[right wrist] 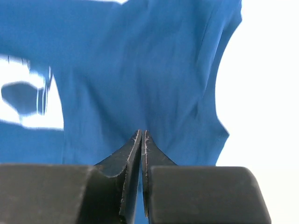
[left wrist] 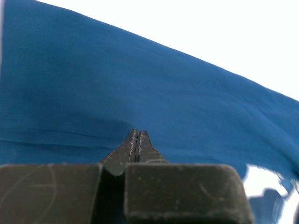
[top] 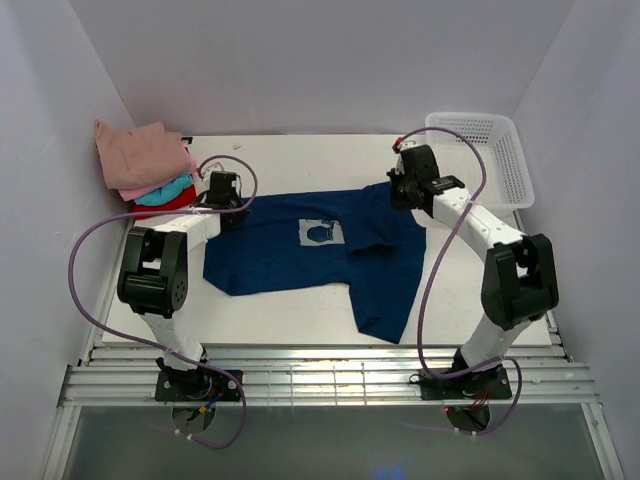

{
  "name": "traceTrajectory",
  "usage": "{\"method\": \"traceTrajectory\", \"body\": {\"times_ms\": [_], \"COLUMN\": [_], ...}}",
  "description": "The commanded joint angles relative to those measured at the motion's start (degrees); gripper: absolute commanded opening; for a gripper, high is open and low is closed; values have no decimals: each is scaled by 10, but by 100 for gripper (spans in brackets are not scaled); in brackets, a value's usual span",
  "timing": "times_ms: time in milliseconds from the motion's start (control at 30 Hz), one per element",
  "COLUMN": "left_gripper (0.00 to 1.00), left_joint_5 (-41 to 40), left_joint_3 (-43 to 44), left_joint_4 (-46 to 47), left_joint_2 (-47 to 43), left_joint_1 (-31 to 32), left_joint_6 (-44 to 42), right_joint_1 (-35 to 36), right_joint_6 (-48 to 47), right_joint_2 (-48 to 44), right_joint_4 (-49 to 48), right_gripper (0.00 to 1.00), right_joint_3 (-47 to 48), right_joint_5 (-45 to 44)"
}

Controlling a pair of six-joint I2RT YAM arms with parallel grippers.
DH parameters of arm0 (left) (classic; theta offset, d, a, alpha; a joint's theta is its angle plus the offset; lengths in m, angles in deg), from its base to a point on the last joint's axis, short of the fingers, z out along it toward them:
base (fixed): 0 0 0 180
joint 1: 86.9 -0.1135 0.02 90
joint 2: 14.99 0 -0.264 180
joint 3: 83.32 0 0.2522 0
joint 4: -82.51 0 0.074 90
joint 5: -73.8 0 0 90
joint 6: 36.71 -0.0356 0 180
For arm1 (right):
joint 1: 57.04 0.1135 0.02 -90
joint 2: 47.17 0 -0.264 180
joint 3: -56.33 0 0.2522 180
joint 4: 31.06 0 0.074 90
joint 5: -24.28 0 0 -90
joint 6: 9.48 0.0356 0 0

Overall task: Fold and stack the t-shirts
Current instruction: Fold the tshirt

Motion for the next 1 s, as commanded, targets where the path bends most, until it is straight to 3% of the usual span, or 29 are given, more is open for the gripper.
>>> {"method": "traceTrajectory", "body": {"times_ms": [0, 233, 367, 967], "left_gripper": [0, 0, 0, 0], "left_joint_5": [-22, -34, -34, -30], "left_joint_3": [-6, 9, 51, 71], "left_joint_4": [1, 12, -4, -24], "left_joint_2": [-16, 11, 68, 120], "left_joint_1": [-40, -59, -70, -105], "left_joint_6": [7, 7, 6, 33], "right_joint_1": [-10, -31, -50, -114], "right_joint_6": [-11, -25, -20, -10], "right_joint_2": [81, 250, 332, 417], "right_joint_4": [-36, -32, -5, 53], "right_gripper": [8, 8, 8, 8], "right_joint_3": [84, 229, 293, 354], "right_joint_5": [-36, -41, -40, -67]}}
